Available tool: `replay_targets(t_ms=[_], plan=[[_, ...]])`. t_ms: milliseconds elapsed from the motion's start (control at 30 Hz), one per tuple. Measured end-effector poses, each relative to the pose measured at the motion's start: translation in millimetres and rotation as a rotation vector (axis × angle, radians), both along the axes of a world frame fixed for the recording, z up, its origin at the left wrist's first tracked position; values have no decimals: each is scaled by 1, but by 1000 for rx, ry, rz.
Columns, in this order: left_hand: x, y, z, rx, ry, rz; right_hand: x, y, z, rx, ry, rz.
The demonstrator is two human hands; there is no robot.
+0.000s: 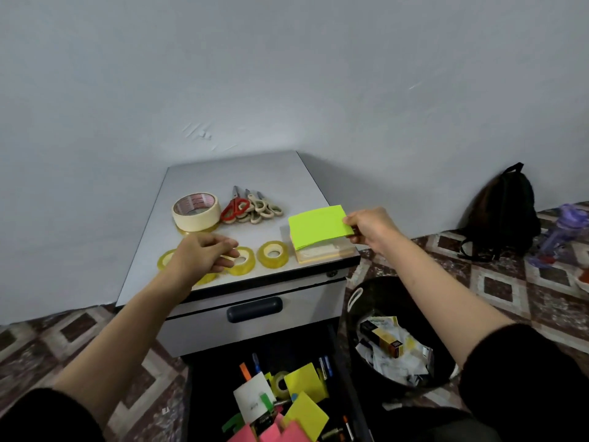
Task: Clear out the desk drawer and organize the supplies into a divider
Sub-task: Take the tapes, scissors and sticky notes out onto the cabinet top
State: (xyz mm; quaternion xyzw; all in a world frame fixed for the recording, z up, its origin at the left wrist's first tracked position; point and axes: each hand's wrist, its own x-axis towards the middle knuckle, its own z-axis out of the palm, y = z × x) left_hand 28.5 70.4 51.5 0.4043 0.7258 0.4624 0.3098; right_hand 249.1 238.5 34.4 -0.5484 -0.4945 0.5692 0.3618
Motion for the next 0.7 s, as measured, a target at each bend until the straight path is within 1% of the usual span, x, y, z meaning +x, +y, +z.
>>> replay_targets(t_ms=[133, 400, 700], plan=[[-18, -12, -4, -11, -4, 25, -11, 8, -3, 33, -102, 3], [-20, -17, -12, -21, -56, 20, -7, 18, -20, 38, -157, -7], [-15, -26, -12, -53, -96, -21, 2, 16, -18, 138, -230, -86]])
